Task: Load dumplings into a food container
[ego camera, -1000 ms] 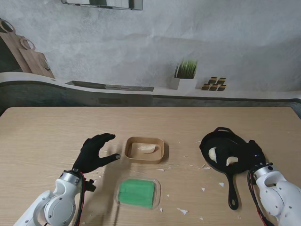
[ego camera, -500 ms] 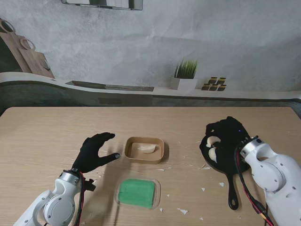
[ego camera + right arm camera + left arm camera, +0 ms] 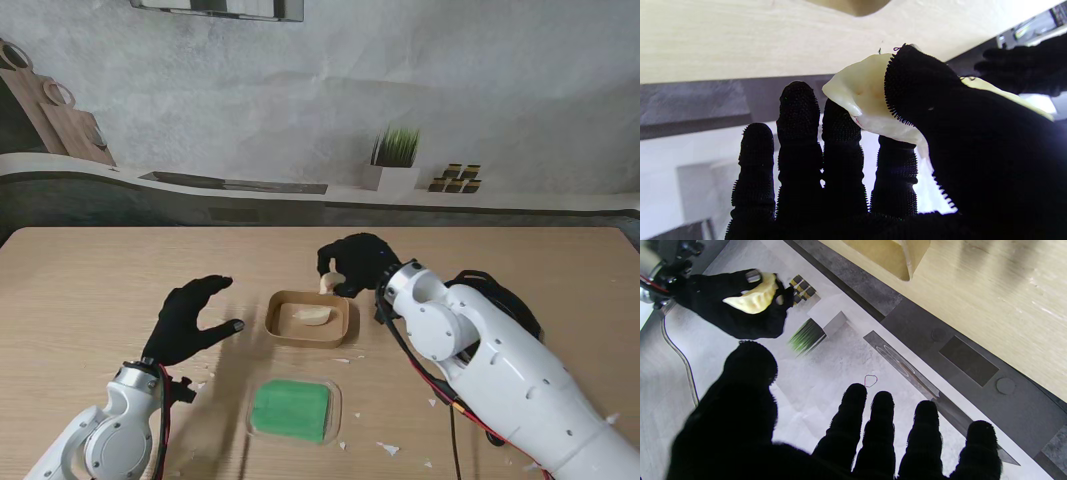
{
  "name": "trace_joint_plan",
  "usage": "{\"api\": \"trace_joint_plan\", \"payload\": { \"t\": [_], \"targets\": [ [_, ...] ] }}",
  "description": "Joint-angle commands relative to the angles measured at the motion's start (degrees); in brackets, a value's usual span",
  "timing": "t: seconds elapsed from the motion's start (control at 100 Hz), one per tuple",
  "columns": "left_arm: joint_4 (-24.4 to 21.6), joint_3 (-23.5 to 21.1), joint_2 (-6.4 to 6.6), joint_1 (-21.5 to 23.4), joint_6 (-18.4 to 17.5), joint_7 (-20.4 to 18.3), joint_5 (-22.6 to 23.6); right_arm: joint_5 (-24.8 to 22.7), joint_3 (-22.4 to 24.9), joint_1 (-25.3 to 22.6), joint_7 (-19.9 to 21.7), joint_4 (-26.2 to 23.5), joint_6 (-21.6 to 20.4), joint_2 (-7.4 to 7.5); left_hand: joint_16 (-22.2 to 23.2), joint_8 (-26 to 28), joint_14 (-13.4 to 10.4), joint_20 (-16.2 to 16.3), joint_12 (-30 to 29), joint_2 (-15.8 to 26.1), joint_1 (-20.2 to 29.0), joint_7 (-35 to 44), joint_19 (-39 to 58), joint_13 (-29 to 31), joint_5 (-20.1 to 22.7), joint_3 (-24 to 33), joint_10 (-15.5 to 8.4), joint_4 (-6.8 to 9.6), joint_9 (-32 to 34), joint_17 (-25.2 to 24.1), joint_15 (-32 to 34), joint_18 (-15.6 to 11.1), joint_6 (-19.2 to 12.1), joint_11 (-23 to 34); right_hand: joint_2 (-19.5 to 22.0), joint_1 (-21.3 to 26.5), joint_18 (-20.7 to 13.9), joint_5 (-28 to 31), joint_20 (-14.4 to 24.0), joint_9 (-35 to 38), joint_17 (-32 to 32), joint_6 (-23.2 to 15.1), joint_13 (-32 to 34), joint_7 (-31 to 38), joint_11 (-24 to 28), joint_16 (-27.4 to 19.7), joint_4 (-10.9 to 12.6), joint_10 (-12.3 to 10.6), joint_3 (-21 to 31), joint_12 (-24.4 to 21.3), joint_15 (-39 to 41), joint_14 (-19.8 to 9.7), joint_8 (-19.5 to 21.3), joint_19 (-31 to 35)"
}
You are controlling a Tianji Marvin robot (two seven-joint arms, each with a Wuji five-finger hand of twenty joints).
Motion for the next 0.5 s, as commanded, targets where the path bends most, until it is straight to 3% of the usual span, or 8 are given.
{"api": "trace_joint_plan", "payload": {
  "t": [0.0, 0.21, 0.49],
  "targets": [
    [-1.41, -0.34, -0.26, 0.89, -0.06, -0.36, -0.33, 0.52, -1.97, 1.1, 0.7, 1.61, 0.8, -2.56, 0.81, 0.26, -1.1, -0.32, 0.69, 1.51, 1.15, -0.61, -2.2, -0.23, -0.58, -0.75, 0.94, 1.78, -0.19, -0.25, -0.1, -1.82, 0.09, 0.25, 4.74, 3.78, 1.53, 4.24, -0.66, 2.44, -0.97, -0.58, 0.47, 4.88, 3.14, 0.82, 2.78, 0.16, 6.08, 0.43, 1.14, 0.8, 2.97, 1.34],
    [-2.69, -0.74, -0.33, 1.71, 0.32, -0.25, -0.49, 2.37, -11.44, 7.84, -3.26, 10.4, 3.06, -5.24, 0.81, 0.14, -1.08, -0.28, 0.69, 1.41, 1.15, -0.81, -2.11, -0.17, -1.32, -0.79, 0.93, 1.78, -0.18, -0.04, -0.02, -1.87, 0.19, 0.29, 5.29, 3.67, 1.48, 3.99, -0.65, 2.06, -1.08, -0.75, 0.05, 4.79, 3.22, 0.92, 2.85, -0.1, 5.81, 0.44, 1.04, 0.62, 3.09, 1.28],
    [-3.09, -0.18, -0.32, 1.61, 1.39, -0.82, -1.13, 2.43, -18.26, 11.99, -8.05, 18.53, 3.89, -8.05, 0.76, 0.08, -1.08, -0.3, 0.69, 1.46, 1.11, -0.76, -2.13, -0.4, -1.58, -0.81, 1.04, 1.79, -0.18, -0.05, -0.08, -1.87, 0.44, 0.28, 6.52, 3.52, 1.07, 2.76, -0.56, 0.95, -1.47, -2.02, -1.0, 4.83, 3.49, 1.22, 3.17, -0.97, 3.97, 0.11, 0.9, -0.09, 3.13, 1.37]
  ]
}}
